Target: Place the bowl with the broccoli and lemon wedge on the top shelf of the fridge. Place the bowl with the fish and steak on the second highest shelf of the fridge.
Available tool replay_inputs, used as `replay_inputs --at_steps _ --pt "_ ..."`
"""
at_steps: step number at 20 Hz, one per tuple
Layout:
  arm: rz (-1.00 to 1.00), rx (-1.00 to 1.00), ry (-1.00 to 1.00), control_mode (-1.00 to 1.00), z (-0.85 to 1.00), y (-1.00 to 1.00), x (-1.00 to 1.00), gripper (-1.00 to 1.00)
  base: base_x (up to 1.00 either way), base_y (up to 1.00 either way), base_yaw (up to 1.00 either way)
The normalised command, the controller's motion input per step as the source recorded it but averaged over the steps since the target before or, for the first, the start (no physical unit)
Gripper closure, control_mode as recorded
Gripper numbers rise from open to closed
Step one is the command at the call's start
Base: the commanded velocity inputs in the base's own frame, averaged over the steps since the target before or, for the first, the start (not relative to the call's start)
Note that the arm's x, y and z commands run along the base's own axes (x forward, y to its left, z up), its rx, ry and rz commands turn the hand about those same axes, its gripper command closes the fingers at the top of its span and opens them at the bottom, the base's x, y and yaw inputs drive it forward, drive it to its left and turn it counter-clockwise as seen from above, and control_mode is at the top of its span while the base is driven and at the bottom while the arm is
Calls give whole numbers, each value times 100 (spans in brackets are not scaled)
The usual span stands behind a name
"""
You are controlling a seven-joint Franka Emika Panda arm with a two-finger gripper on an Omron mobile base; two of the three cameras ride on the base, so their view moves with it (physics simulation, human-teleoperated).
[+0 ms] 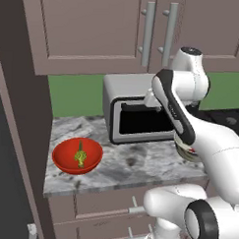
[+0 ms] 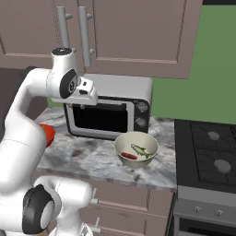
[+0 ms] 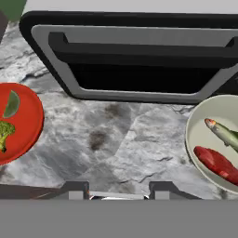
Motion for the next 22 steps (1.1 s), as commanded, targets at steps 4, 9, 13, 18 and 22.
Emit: replay_inputs --at_steps 4,9,13,18,22 --pt "-19 1 6 -100 -9 -36 -2 -100 0 0 0" --pt "-48 18 23 -100 -31 -100 -18 -100 0 0 0" --pt "-48 14 29 -100 -48 -100 -13 -100 0 0 0" --pt "-49 12 32 -100 -70 -100 -10 -100 0 0 0" --pt "-48 8 30 -100 -83 -100 -10 -100 0 0 0"
